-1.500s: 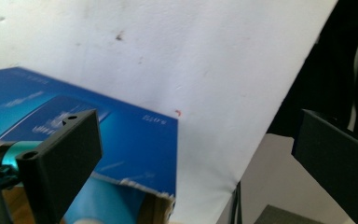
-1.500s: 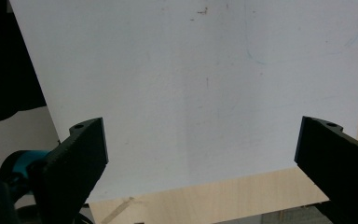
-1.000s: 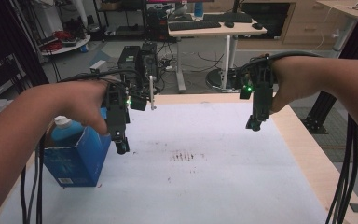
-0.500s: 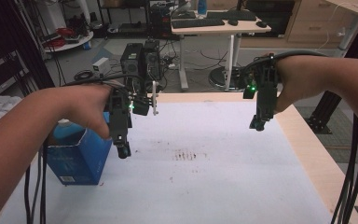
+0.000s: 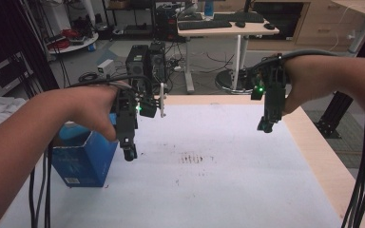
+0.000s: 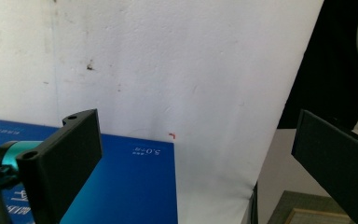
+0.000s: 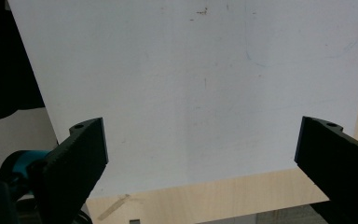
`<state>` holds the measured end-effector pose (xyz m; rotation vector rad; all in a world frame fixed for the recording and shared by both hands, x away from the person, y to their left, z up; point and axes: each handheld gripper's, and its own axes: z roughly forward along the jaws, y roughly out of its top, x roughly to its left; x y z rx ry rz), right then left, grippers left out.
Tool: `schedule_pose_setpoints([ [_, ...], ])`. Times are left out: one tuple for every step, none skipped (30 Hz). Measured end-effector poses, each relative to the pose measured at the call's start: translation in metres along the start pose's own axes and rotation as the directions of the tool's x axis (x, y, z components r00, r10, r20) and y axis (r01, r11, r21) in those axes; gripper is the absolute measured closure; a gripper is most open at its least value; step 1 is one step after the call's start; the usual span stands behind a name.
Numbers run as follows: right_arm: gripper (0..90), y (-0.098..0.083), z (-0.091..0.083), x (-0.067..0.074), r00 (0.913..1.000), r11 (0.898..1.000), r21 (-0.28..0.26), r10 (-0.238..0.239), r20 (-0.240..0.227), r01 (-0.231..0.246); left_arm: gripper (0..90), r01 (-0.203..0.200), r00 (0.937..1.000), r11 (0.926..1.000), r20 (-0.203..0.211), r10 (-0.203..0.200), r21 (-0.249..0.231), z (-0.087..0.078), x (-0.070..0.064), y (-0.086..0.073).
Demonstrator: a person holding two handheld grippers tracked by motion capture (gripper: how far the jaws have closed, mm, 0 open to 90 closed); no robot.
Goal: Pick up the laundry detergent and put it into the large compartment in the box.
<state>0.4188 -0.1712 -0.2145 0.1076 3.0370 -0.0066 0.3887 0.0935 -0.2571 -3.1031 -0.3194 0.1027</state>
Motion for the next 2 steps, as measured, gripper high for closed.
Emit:
schedule_pose_setpoints([
  [1.4,0.0,-0.0003,0.0004,1.0,1.0,-0.003,-0.004,0.002,0.004,1.6,-0.002,1.0,1.0,-0.005,0.002,0.001,-0.0009,-0.001,-0.0004],
  [1.4,-0.0001,-0.001,0.0017,1.0,1.0,-0.003,-0.005,0.003,0.005,1.7,-0.002,1.0,1.0,-0.005,0.002,0.001,-0.0009,-0.001,-0.0004],
])
